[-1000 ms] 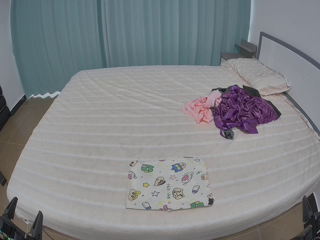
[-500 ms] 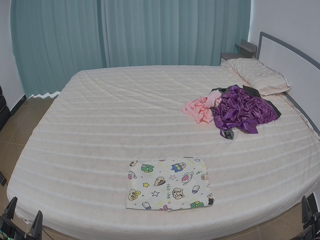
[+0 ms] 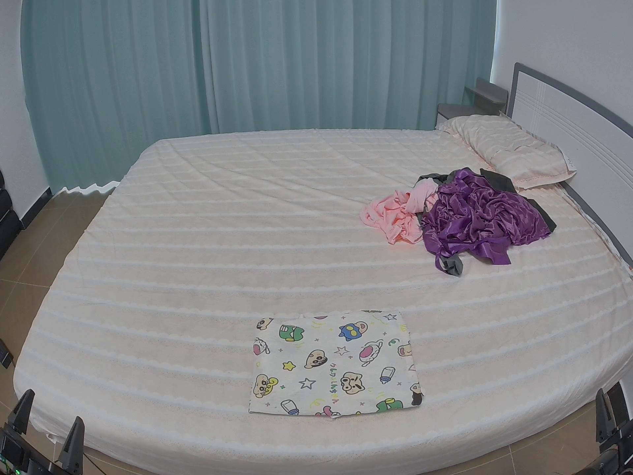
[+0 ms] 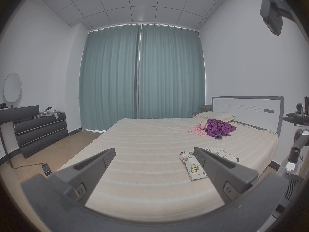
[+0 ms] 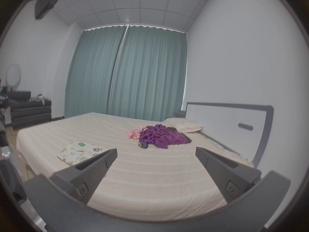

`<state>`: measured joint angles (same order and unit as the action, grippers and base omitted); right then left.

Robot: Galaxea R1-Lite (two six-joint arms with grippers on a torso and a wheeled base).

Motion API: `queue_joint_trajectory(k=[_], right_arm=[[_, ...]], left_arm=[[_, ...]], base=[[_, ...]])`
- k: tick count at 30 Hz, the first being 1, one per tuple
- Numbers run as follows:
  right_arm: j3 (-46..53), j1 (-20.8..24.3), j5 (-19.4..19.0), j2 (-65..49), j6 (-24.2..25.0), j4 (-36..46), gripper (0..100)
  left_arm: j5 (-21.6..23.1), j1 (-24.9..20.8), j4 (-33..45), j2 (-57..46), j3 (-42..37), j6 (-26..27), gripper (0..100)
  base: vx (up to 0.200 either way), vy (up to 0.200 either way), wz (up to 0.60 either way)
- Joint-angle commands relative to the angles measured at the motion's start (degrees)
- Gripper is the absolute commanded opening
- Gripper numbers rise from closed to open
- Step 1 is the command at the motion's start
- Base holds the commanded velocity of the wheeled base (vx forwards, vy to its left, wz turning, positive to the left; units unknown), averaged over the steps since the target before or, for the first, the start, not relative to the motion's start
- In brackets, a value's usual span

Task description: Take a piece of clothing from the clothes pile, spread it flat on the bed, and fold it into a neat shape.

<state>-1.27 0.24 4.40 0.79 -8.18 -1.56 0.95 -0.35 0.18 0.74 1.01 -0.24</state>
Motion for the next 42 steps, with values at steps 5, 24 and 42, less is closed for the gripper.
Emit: queue_joint_trajectory(k=[5,24,42], right_arm=[[-5.0,0.2,-10.1,-0.4,-11.9,-9.7,100],[1.3,0.2,-4.8,-0.8,8.0,1.3,100],[1.3,0.2,-4.7,-0.8,8.4,1.3,100]], left_arm=[[0.0,0.0,0.0,-0.7,-1.0,0.0,100],[0.0,0.0,0.0,-0.7,-1.0,0.0,100],[0.0,0.0,0.0,-0.7,-1.0,0.0,100]], base=[[0.0,0.0,0.0],[0.0,0.0,0.0],[0.0,0.0,0.0]])
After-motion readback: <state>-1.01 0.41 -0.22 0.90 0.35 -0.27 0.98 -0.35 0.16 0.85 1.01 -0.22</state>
